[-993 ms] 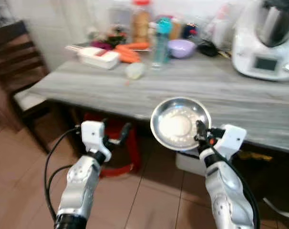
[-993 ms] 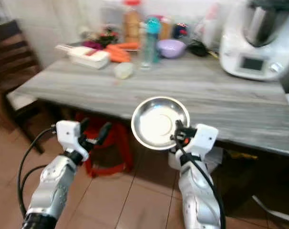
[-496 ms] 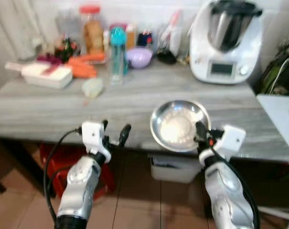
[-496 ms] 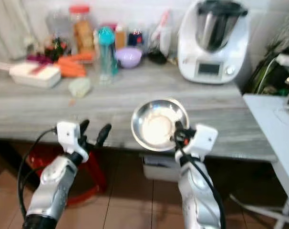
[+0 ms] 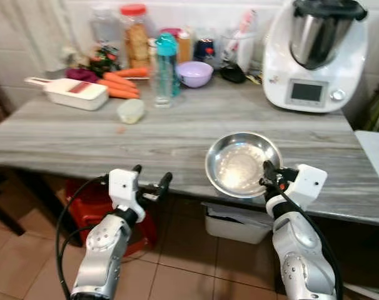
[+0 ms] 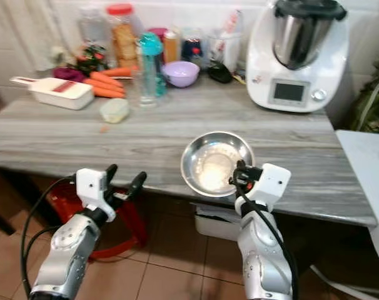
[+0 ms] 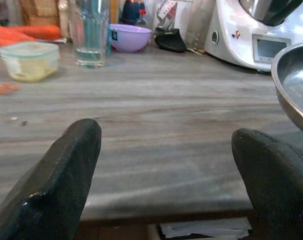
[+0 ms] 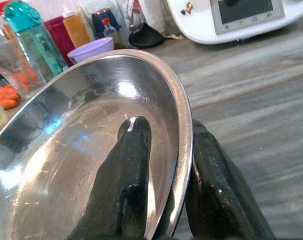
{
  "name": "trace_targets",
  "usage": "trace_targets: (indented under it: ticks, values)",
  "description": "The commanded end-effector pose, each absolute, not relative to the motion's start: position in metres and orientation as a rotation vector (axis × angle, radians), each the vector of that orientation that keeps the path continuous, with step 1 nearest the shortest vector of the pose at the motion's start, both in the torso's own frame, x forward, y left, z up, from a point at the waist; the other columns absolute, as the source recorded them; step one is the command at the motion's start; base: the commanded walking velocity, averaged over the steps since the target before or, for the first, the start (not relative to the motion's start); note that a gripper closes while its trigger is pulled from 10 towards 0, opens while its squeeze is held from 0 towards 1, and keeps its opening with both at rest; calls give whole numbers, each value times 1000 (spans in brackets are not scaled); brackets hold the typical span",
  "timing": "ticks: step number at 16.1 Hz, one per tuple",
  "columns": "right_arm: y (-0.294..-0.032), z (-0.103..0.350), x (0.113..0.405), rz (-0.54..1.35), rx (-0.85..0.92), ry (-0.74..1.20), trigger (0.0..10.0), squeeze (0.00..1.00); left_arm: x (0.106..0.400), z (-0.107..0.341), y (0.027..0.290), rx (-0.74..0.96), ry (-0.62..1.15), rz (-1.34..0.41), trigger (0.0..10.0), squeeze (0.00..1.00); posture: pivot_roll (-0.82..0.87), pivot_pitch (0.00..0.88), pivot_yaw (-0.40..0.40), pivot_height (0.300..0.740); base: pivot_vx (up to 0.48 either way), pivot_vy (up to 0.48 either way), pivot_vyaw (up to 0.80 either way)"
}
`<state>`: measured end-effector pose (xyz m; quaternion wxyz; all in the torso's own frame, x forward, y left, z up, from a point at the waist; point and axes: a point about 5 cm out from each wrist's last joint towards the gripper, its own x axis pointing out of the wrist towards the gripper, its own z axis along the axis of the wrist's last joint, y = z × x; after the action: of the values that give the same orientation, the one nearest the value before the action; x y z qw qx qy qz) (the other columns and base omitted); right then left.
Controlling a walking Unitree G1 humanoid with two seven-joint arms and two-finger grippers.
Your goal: Setting the table
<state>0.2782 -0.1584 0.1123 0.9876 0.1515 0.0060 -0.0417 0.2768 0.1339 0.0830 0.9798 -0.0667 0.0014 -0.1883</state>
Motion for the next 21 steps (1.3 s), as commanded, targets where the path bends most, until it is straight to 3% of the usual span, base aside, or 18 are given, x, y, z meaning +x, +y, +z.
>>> trace_targets:
  ticks: [1, 5, 13, 21]
  values:
    - [-162, 113, 280, -106, 278, 10, 10000, 0, 277, 88, 131, -103, -20, -394, 10000, 0, 6, 0, 18, 740, 0, 0, 0]
    - [-169, 107, 286, -168, 247, 47, 10000, 0, 274, 86, 132, -85, -12, -417, 10000, 0, 9, 0, 17, 740, 0, 0, 0]
    - [-167, 114, 284, -91, 260, -37, 10000, 0, 276, 91, 134, -117, -32, -405, 10000, 0, 8, 0, 19, 740, 0, 0, 0]
    - [-168, 112, 279, -106, 261, -31, 10000, 0, 275, 91, 130, -135, -30, -431, 10000, 0, 3, 0, 21, 740, 359, 0, -109]
